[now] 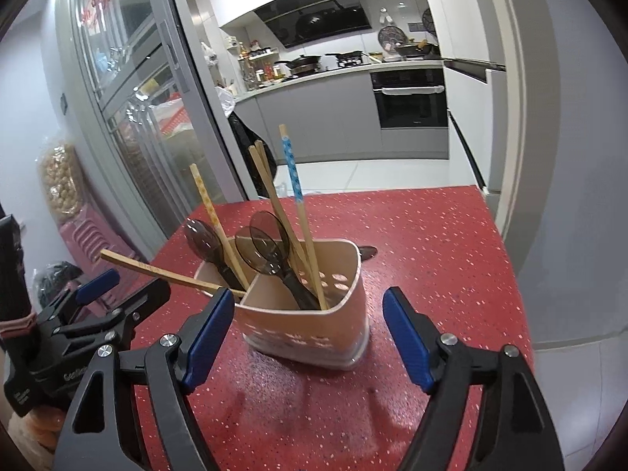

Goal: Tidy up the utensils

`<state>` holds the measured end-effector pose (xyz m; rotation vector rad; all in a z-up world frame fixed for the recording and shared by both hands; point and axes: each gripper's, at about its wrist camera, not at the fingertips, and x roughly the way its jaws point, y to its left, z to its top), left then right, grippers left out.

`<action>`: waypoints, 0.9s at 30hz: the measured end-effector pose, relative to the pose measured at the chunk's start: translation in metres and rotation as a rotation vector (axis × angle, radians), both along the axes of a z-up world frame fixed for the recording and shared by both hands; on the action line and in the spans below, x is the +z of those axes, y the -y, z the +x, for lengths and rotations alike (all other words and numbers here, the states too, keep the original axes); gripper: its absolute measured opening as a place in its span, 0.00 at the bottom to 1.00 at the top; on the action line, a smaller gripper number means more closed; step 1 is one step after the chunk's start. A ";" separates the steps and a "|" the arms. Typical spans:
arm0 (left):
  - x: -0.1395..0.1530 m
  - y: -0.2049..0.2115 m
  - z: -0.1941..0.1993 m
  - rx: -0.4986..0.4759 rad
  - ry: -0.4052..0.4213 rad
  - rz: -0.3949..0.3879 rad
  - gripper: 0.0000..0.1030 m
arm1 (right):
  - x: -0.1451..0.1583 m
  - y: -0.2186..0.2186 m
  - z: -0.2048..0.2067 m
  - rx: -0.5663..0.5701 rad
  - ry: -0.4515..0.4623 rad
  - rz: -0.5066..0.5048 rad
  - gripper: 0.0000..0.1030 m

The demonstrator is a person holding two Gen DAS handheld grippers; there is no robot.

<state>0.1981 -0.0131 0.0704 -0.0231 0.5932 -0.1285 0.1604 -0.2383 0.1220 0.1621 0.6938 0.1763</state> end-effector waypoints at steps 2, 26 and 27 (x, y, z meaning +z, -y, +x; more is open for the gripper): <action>-0.001 0.002 -0.006 0.002 -0.005 -0.001 1.00 | -0.001 -0.002 -0.004 -0.028 -0.010 -0.017 0.78; -0.008 -0.013 -0.067 0.042 0.075 0.006 1.00 | -0.003 -0.028 -0.071 -0.177 0.101 -0.165 1.00; -0.009 -0.013 -0.070 0.043 0.078 0.004 1.00 | -0.002 -0.030 -0.073 -0.176 0.107 -0.175 1.00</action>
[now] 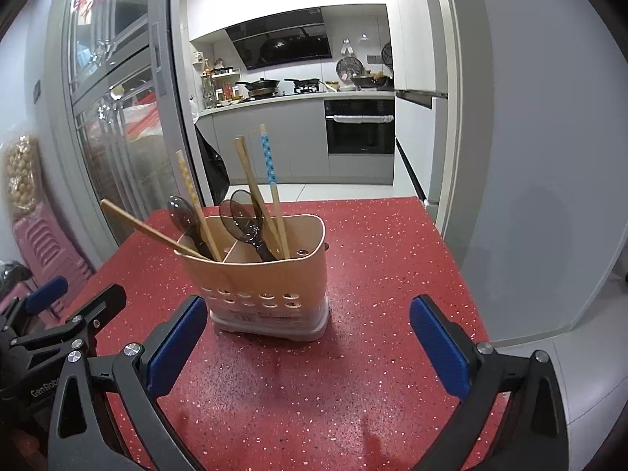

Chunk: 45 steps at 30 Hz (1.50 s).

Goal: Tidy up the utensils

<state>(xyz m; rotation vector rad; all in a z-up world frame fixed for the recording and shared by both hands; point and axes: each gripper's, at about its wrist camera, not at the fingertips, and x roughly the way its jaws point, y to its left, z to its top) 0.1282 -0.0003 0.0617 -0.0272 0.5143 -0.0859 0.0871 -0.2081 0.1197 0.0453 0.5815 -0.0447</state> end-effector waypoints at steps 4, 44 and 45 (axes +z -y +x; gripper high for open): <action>-0.003 0.001 -0.005 0.011 0.001 0.003 1.00 | 0.001 -0.007 -0.008 -0.005 0.026 -0.045 1.00; -0.003 0.005 -0.008 -0.003 -0.008 0.006 1.00 | 0.005 -0.002 -0.007 -0.012 0.020 -0.023 1.00; -0.003 0.005 -0.009 -0.002 -0.008 0.005 1.00 | 0.004 -0.002 -0.007 -0.013 0.020 -0.023 1.00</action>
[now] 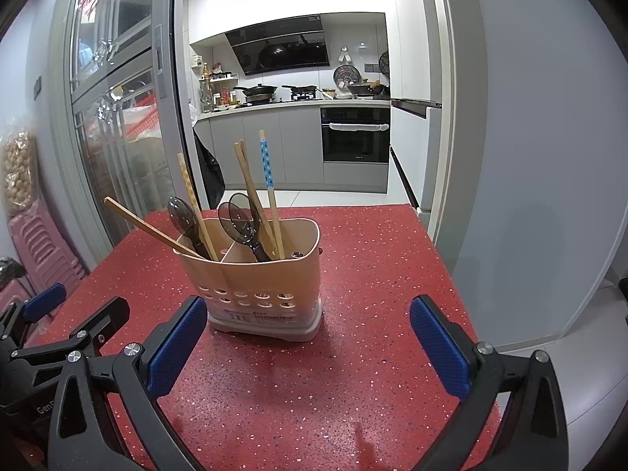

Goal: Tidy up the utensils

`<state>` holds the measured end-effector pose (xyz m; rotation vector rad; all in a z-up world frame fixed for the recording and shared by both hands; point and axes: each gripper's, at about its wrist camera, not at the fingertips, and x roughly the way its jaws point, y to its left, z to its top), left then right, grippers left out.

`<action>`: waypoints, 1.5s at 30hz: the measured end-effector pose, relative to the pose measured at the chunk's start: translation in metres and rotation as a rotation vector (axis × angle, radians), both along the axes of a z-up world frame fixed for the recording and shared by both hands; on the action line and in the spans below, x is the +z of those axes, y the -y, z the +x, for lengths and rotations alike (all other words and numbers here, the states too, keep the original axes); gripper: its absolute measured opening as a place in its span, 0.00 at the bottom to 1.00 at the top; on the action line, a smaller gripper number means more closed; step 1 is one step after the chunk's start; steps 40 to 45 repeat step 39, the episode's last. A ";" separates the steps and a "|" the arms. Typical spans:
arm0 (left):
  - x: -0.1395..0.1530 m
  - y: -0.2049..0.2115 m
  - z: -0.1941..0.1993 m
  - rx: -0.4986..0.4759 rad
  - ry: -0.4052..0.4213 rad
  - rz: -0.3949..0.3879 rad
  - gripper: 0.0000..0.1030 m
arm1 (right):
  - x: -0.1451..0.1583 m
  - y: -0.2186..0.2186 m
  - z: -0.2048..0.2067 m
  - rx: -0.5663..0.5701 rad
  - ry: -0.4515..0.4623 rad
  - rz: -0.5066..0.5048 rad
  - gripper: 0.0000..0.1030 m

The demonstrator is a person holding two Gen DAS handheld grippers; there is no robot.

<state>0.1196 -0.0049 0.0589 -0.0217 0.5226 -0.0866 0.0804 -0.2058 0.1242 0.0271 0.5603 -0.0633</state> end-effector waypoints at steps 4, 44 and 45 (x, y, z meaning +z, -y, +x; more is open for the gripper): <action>0.000 0.000 0.000 0.000 0.000 0.001 1.00 | 0.000 0.000 -0.001 0.002 0.000 0.002 1.00; 0.000 0.001 0.002 -0.014 -0.013 -0.024 1.00 | 0.003 -0.001 -0.001 0.001 0.003 0.006 1.00; 0.000 0.001 0.002 -0.014 -0.013 -0.024 1.00 | 0.003 -0.001 -0.001 0.001 0.003 0.006 1.00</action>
